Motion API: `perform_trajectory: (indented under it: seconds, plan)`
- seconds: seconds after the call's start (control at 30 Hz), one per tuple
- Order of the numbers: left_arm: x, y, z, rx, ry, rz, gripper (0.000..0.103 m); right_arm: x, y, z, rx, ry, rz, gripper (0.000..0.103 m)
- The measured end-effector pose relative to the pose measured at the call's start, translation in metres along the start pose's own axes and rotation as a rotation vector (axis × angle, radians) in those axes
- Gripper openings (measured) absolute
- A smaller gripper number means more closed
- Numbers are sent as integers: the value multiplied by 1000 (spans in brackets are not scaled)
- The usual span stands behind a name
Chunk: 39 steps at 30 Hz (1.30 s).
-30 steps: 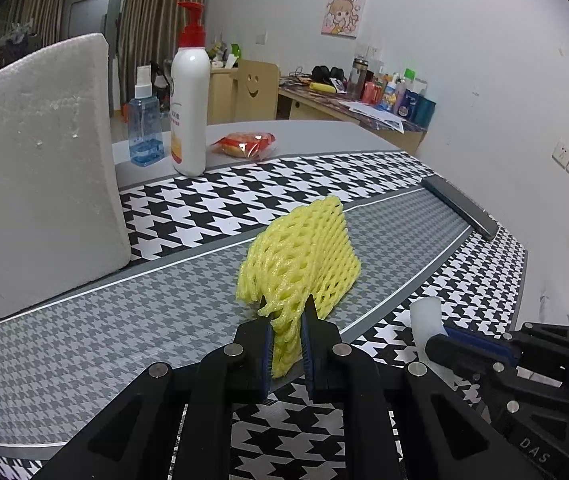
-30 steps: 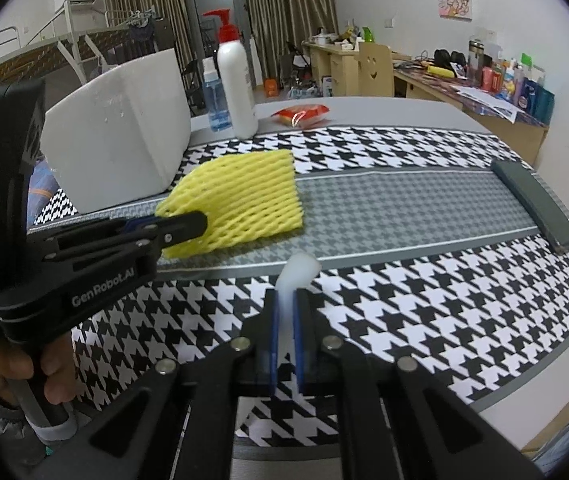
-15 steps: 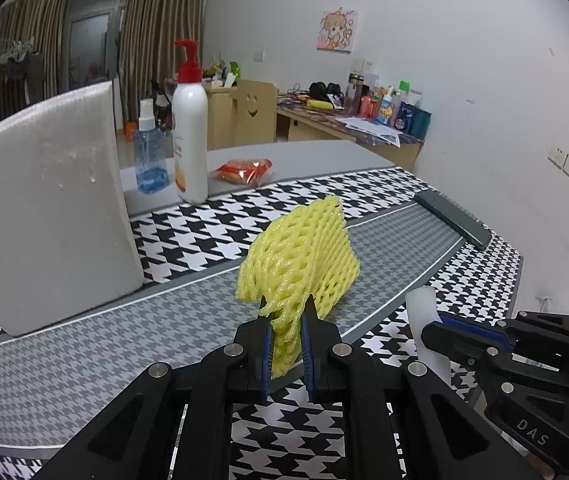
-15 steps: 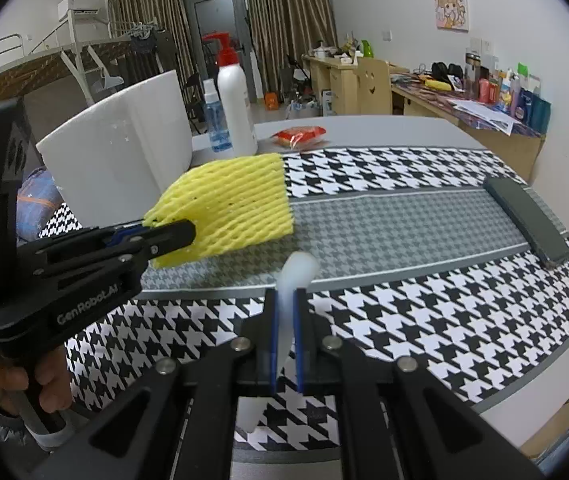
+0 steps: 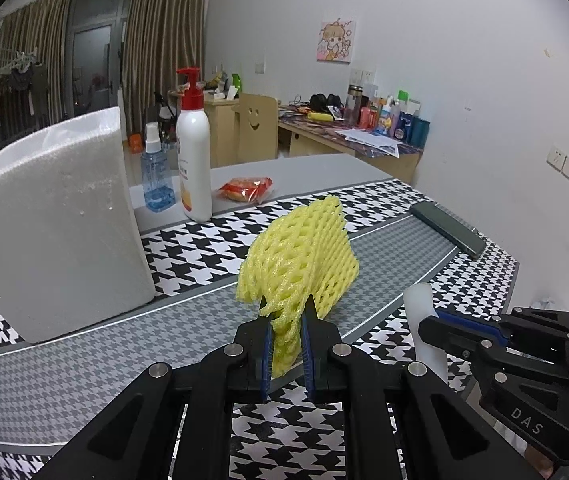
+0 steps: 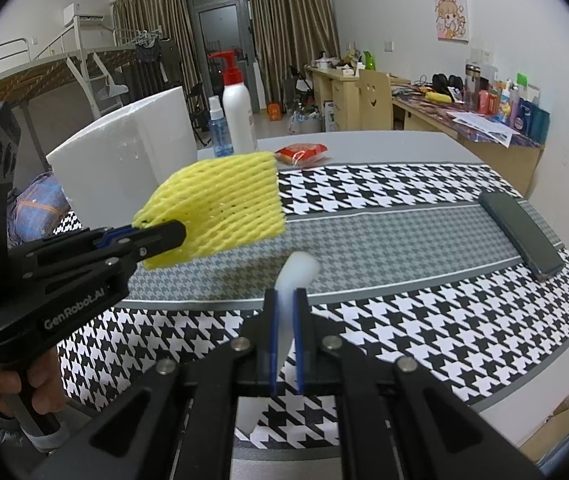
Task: Organize soft objects
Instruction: 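Lift the sponge and foam stick and carry both tools toward the white foam box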
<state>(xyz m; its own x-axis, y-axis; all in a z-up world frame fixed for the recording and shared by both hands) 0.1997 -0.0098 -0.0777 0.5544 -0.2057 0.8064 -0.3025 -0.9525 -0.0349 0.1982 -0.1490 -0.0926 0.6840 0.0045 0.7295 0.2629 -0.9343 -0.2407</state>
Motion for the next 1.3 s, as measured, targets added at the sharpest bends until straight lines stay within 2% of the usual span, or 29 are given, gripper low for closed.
perform_trajectory:
  seconds: [0.53, 1.3]
  plan:
    - [7, -3, -17, 41, 23, 12, 13, 13, -9, -10, 24, 37, -19, 9]
    - [32, -14, -49, 97, 97, 34, 13, 39, -18, -27, 55, 119, -45, 9]
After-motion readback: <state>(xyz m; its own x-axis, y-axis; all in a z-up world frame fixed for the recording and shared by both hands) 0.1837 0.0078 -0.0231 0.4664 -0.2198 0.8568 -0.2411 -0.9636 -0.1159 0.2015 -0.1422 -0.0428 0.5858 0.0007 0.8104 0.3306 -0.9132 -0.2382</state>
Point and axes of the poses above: each gripper's, at about its wrist camera, not at the fingertips, and z roughly the way its jaws point, y to its right, x to its top, the point moved 5 cm from there along z, roughly the way its jaws point, and after that the axes turned 10 degrees about z, right-handed, at the moved point
